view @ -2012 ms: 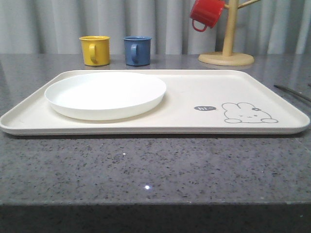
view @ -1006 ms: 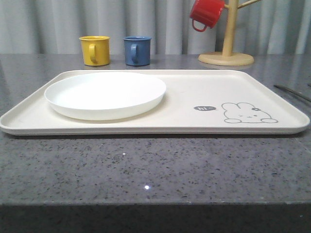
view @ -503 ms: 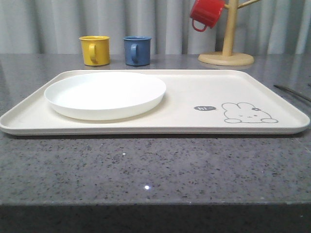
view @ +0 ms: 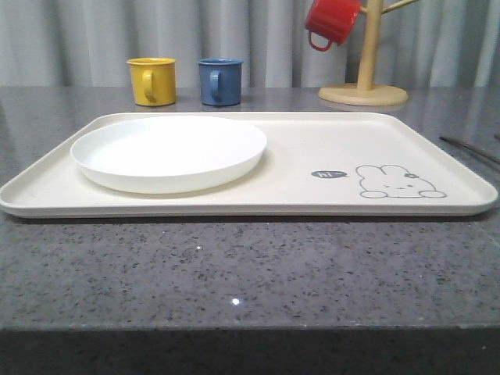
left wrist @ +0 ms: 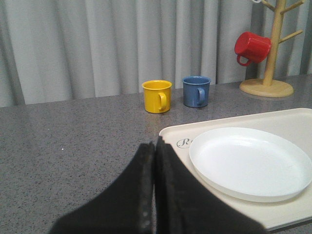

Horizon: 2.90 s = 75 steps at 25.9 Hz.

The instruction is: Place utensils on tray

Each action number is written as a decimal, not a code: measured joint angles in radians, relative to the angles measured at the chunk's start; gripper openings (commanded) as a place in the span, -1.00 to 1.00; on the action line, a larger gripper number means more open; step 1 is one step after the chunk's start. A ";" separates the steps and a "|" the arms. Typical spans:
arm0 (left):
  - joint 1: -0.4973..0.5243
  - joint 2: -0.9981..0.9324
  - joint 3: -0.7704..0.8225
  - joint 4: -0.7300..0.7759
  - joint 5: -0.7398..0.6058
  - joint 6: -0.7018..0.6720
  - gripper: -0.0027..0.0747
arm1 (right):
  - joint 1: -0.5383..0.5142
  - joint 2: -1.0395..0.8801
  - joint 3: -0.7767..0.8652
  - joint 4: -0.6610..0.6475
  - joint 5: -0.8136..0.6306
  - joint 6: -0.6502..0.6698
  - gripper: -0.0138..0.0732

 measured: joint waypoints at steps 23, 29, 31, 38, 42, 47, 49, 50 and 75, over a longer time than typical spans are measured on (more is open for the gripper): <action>0.000 0.000 0.000 0.000 0.000 0.000 -0.98 | 0.010 0.745 -0.373 -0.008 0.129 0.000 0.12; 0.000 0.000 0.000 0.000 0.000 0.000 -0.98 | 0.010 0.832 -0.403 -0.008 0.129 0.000 0.12; 0.000 0.000 0.000 0.000 0.000 0.000 -0.98 | 0.010 0.854 -0.405 -0.008 0.129 0.000 0.12; 0.000 0.000 0.000 0.000 0.000 -0.002 -0.98 | 0.010 0.915 -0.408 -0.008 0.120 0.000 0.12; 0.000 0.000 0.000 0.000 0.000 -0.002 -0.98 | 0.010 0.934 -0.408 -0.008 0.113 0.000 0.11; 0.000 0.000 0.000 0.000 0.000 -0.002 -0.98 | 0.010 0.942 -0.410 -0.008 0.111 0.000 -0.15; 0.000 0.000 0.000 0.000 0.000 -0.002 -0.98 | 0.010 0.942 -0.410 -0.008 0.111 0.000 -0.25; 0.000 0.000 0.000 0.000 0.000 -0.002 -0.98 | 0.010 0.942 -0.410 -0.008 0.111 0.000 -0.29; 0.000 0.000 0.000 0.000 0.000 -0.002 -0.98 | 0.010 0.938 -0.432 -0.006 0.166 0.000 -0.81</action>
